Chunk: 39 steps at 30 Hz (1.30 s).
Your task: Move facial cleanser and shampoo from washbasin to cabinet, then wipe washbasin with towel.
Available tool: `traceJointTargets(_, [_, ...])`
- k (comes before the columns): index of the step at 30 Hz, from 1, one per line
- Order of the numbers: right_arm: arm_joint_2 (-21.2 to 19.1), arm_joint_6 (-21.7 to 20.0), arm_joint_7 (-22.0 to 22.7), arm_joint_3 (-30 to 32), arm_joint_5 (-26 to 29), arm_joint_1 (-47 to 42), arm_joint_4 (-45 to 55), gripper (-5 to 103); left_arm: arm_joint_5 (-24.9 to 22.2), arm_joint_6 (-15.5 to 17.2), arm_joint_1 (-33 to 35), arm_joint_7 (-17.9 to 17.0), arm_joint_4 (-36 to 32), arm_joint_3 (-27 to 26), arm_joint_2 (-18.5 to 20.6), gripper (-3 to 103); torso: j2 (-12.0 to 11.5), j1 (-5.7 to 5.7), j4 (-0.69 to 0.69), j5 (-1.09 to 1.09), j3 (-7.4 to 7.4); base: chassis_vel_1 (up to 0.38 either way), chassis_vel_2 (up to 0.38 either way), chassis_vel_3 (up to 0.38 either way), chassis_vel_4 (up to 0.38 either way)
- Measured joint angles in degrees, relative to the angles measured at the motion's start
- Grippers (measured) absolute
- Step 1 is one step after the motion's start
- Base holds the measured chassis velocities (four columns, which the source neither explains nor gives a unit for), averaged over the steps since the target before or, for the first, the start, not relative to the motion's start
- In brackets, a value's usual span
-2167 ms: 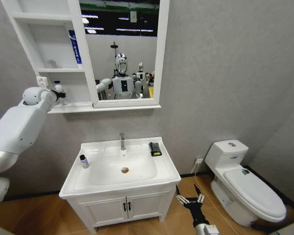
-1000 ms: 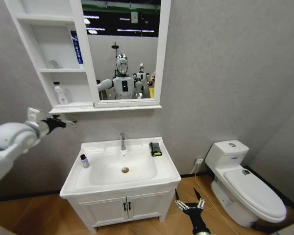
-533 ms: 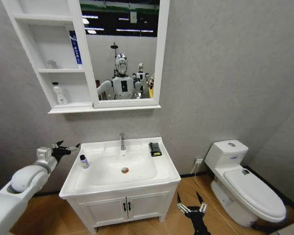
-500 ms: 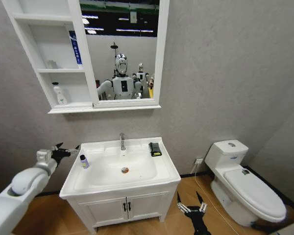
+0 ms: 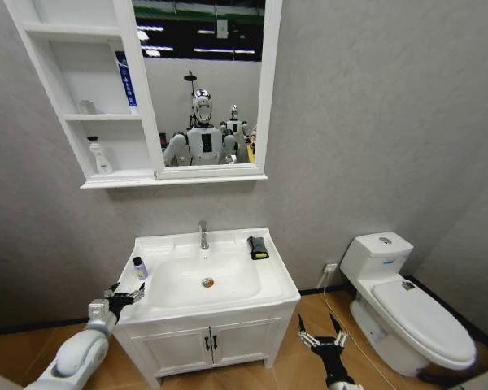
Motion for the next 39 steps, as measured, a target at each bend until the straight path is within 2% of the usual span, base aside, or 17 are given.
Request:
traceJointTargets(3, [0.0,-0.1,0.1,-0.6,-0.2,0.2,-0.4,100,0.3,-0.4,-1.6,-0.8,1.4,0.4,-1.3,99,0.0,0.00,0.01,0.00,0.00,0.000,0.000,0.000,0.000])
traceJointTargets(9, [-0.1,0.9,0.1,-1.4,-0.6,-0.5,-1.1,100,2.3,-1.9,-7.0,-2.0,6.3,1.3,-2.2,96,0.0,0.00,0.00,0.00,0.00,0.000,0.000,0.000,0.000])
traceJointTargets(32, [-0.5,0.7,0.4,-0.5,0.3,-0.1,-1.0,100,2.1,-1.8,-18.3,-2.6,17.6,6.4,-4.3,95,0.0,0.00,0.01,0.00,0.00,0.000,0.000,0.000,0.000])
traceJointTargets(33, [-0.5,0.6,0.4,-0.4,0.4,-0.1,-0.9,100,2.0,-1.8,-18.9,-3.0,18.4,6.6,-4.5,94,0.0,0.00,0.01,0.00,0.00,0.000,0.000,0.000,0.000])
traceJointTargets(35, [-0.6,0.6,0.4,-0.3,0.6,-0.1,-0.8,100,2.8,-2.3,-19.5,-3.5,20.0,6.6,-4.7,84,0.0,0.01,0.01,0.00,0.00,0.000,0.000,0.000,0.000])
traceJointTargets(36, [-0.6,0.6,0.4,-0.3,0.6,-0.1,-0.8,100,2.8,-2.3,-19.5,-3.5,20.0,6.6,-4.7,84,0.0,0.01,0.01,0.00,0.00,0.000,0.000,0.000,0.000])
traceJointTargets(39, [-0.5,0.5,0.4,-0.2,0.6,0.0,-0.8,100,2.6,-2.7,-19.5,-3.2,20.8,6.4,-4.8,68,0.0,0.00,0.02,0.00,0.00,0.000,0.000,0.000,0.000])
